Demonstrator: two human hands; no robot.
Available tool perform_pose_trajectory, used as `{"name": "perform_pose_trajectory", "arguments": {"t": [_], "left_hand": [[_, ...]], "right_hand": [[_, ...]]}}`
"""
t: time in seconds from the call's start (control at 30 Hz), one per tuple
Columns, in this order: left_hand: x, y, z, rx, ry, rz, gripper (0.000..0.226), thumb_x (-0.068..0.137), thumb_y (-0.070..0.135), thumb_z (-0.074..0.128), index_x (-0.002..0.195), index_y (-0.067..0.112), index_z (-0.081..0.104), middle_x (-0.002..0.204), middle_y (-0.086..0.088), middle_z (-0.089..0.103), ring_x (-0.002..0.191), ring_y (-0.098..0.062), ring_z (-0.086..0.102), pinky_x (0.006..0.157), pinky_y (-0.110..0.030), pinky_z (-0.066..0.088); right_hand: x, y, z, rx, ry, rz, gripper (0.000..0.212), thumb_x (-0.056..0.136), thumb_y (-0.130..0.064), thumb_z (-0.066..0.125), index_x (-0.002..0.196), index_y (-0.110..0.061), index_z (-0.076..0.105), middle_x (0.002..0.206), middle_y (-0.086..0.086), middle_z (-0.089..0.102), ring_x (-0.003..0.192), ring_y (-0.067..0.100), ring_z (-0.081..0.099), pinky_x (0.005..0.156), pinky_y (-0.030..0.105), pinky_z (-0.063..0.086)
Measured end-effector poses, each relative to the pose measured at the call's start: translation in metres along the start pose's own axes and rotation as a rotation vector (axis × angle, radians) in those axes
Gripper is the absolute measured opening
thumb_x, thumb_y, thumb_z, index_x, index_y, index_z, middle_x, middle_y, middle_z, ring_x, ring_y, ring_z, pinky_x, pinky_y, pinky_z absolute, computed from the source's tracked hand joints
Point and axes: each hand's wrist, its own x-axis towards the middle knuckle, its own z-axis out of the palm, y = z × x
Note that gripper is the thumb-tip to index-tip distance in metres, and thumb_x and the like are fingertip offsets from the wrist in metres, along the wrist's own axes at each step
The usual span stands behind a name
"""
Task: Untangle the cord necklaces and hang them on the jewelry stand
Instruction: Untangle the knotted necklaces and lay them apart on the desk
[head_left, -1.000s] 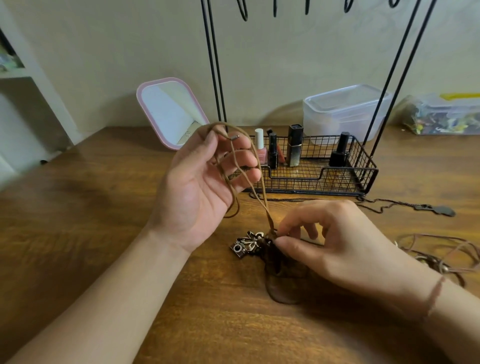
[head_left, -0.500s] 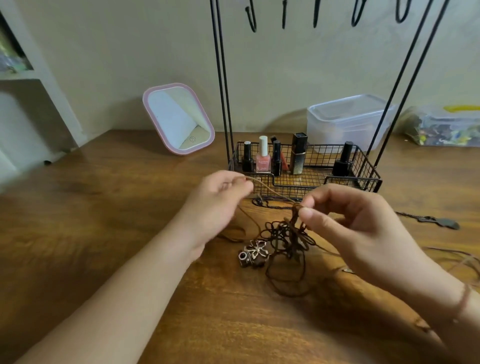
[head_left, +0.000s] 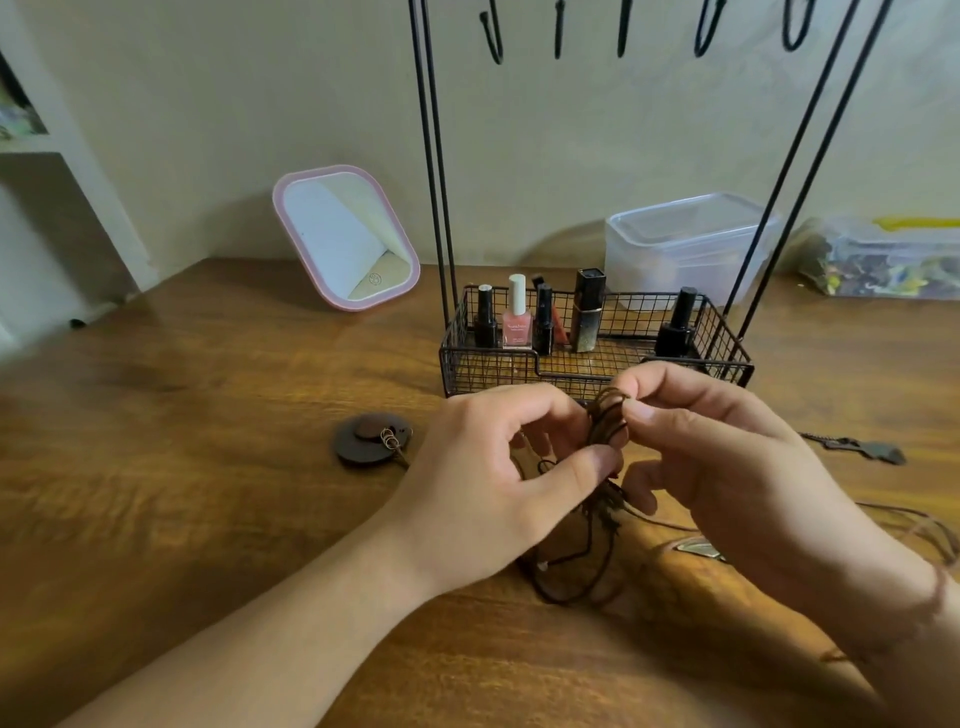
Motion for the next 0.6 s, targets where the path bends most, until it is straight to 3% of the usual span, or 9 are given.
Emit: {"name": "perform_pose_trajectory", "arguments": {"t": [0.2,0.37,0.6], "left_hand": [[0.001,-0.001,-0.004,0.009,-0.030,0.065,0.010,0.087,0.024,0.070,0.088,0.016,0.075,0.081,0.007,0.068,0.086,-0.017,0.062,0.071,-0.027,0.048],[0.002,-0.002,-0.008,-0.017,-0.034,0.117,0.006,0.085,0.021,0.070,0.084,0.024,0.075,0.082,0.008,0.065,0.086,-0.018,0.061,0.070,-0.030,0.050],[0.004,-0.008,-0.023,0.000,-0.066,0.231,0.009,0.083,0.018,0.072,0.083,0.012,0.077,0.087,0.000,0.062,0.085,-0.020,0.062,0.073,-0.028,0.050]], "right_hand": [[-0.002,-0.003,-0.002,0.129,-0.068,0.079,0.021,0.067,-0.023,0.073,0.082,-0.012,0.064,0.078,0.013,0.056,0.069,0.020,0.055,0.051,0.033,0.039],[-0.002,-0.005,-0.002,0.026,-0.086,0.118,0.020,0.074,-0.035,0.073,0.073,-0.016,0.064,0.077,0.010,0.055,0.071,0.020,0.054,0.053,0.031,0.042],[-0.001,-0.006,-0.008,0.120,-0.023,0.095,0.024,0.081,-0.034,0.071,0.086,-0.011,0.065,0.084,0.012,0.058,0.075,0.021,0.057,0.052,0.030,0.043]]}}
